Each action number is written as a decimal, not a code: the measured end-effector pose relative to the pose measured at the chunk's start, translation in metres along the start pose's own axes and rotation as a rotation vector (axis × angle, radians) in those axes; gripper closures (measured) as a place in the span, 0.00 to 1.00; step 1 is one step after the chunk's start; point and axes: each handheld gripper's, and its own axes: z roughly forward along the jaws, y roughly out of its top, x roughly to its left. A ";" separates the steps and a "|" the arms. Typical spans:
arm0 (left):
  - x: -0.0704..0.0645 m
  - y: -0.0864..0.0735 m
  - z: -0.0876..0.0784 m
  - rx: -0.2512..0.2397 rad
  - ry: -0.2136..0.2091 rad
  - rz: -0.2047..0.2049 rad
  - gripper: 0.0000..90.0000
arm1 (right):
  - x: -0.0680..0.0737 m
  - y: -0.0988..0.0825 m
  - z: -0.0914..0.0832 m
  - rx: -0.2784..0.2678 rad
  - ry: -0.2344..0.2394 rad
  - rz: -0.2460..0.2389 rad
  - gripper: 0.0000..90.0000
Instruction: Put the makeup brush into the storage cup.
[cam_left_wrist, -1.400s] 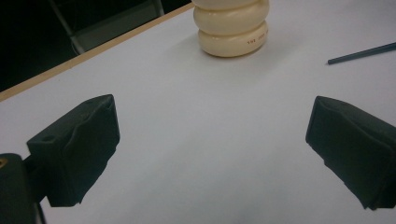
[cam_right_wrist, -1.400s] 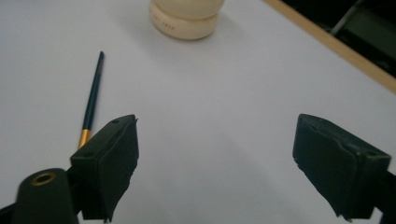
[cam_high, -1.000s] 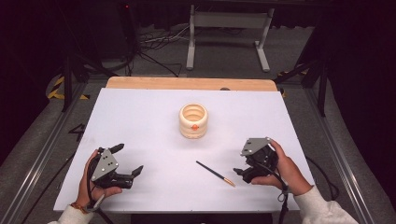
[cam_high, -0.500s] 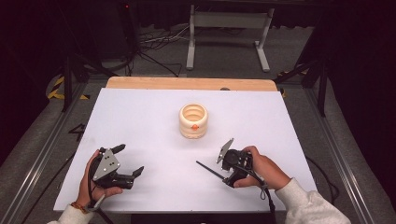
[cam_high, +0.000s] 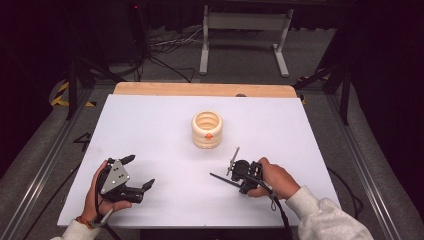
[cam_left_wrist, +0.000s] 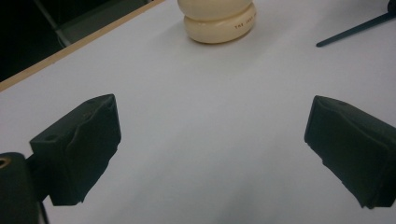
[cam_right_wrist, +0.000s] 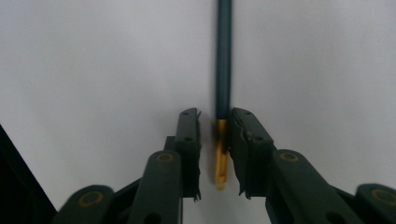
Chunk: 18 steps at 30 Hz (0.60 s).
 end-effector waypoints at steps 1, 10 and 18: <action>0.000 0.000 0.000 0.002 0.001 0.003 0.05 | 0.000 0.000 0.000 0.000 0.000 0.000 0.87; -0.004 0.001 0.002 0.011 -0.005 0.019 0.05 | 0.001 0.006 0.000 0.035 0.002 -0.028 0.94; -0.013 0.009 0.005 -0.003 0.064 0.121 0.07 | -0.013 0.000 -0.014 -0.020 0.018 0.002 0.94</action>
